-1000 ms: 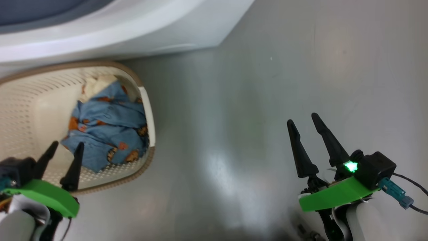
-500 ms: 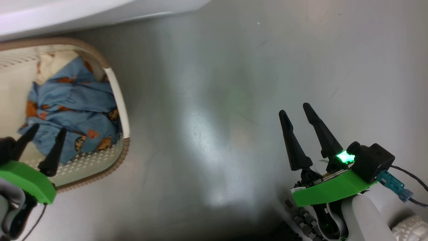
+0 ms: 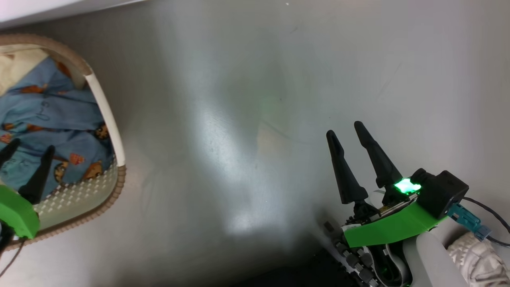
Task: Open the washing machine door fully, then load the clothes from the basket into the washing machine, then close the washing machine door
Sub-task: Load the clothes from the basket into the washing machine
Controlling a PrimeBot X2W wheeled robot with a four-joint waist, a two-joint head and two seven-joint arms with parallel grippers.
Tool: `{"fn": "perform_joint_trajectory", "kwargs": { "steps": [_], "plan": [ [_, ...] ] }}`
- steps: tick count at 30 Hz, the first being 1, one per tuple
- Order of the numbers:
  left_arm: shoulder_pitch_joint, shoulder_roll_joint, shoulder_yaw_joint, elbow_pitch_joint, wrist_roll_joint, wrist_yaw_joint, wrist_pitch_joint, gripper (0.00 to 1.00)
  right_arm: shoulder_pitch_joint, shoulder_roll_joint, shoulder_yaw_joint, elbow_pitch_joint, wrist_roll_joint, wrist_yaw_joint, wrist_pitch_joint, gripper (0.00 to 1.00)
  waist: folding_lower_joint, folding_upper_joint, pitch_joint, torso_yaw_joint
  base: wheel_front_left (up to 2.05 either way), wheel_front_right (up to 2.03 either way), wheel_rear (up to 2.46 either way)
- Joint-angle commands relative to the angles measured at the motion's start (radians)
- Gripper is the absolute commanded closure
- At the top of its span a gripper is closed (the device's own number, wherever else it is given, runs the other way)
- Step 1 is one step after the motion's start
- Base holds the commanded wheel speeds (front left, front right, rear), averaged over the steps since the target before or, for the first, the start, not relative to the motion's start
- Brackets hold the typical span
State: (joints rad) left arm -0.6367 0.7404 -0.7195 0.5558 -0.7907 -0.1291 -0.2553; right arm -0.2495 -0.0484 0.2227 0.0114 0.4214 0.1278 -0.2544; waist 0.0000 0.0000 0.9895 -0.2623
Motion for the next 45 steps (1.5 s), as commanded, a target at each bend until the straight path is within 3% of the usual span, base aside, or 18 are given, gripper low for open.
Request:
{"fn": "perform_joint_trajectory", "kwargs": {
  "steps": [1, 11, 27, 28, 29, 30, 31, 32, 40, 45],
  "plan": [
    [0.000, 0.054, 0.017, 0.004, -0.012, -0.002, -0.006, 0.00, 0.030, -0.002, 0.028, -0.019, 0.007, 0.003, -0.007, 0.00, 0.0000, 0.0000, 0.012, -0.012, 0.00, 0.00, 0.00],
    [-0.060, 0.100, -0.029, 0.047, 0.000, -0.002, -0.006, 0.00, 0.039, -0.002, 0.045, -0.028, 0.043, 0.003, -0.007, 0.00, 0.0000, 0.0000, 0.044, -0.048, 0.00, 0.00, 0.00],
    [-0.167, 0.062, -0.142, 0.140, -0.003, -0.002, -0.005, 0.00, 0.064, -0.002, 0.048, -0.032, 0.051, 0.003, -0.007, 0.00, 0.0000, 0.0000, 0.048, -0.053, 0.00, 0.00, 0.00],
    [-0.173, 0.057, -0.152, 0.150, -0.012, -0.002, -0.003, 0.08, 0.064, -0.002, 0.047, -0.032, 0.051, 0.003, -0.007, 0.00, 0.0000, 0.0000, 0.047, -0.052, 0.00, 0.00, 0.00],
    [-0.179, 0.052, -0.162, 0.160, -0.022, -0.002, 0.003, 0.56, 0.063, -0.002, 0.046, -0.032, 0.051, 0.003, -0.007, 0.00, 0.0000, 0.0000, 0.046, -0.052, 0.00, 0.00, 0.00],
    [-0.186, 0.050, -0.174, 0.169, -0.027, -0.002, 0.009, 0.79, 0.062, -0.002, 0.045, -0.031, 0.051, 0.003, -0.007, 0.00, 0.0000, 0.0000, 0.045, -0.051, 0.00, 0.00, 0.00],
    [-0.186, 0.050, -0.174, 0.169, -0.027, -0.002, 0.009, 0.79, 0.062, -0.002, 0.045, -0.031, 0.051, 0.003, -0.007, 0.00, 0.0000, 0.0000, 0.045, -0.051, 0.00, 0.00, 0.00],
    [-0.194, 0.047, -0.184, 0.176, -0.032, -0.002, 0.009, 1.00, 0.061, -0.002, 0.044, -0.031, 0.050, 0.003, -0.007, 0.00, 0.0000, 0.0000, 0.044, -0.050, 0.00, 0.00, 0.00],
    [-0.209, 0.031, -0.215, 0.207, -0.091, -0.002, -0.002, 1.00, 0.040, -0.002, 0.022, -0.027, 0.043, 0.003, -0.007, 0.00, 0.0000, 0.0000, 0.015, -0.033, 0.00, 0.00, 0.00],
    [-0.189, 0.005, -0.176, 0.177, -0.107, -0.002, -0.006, 1.00, 0.033, -0.002, -0.005, -0.016, 0.026, 0.003, -0.007, 0.00, 0.0000, 0.0000, -0.034, 0.002, 0.00, 0.00, 0.00]
  ]
}}
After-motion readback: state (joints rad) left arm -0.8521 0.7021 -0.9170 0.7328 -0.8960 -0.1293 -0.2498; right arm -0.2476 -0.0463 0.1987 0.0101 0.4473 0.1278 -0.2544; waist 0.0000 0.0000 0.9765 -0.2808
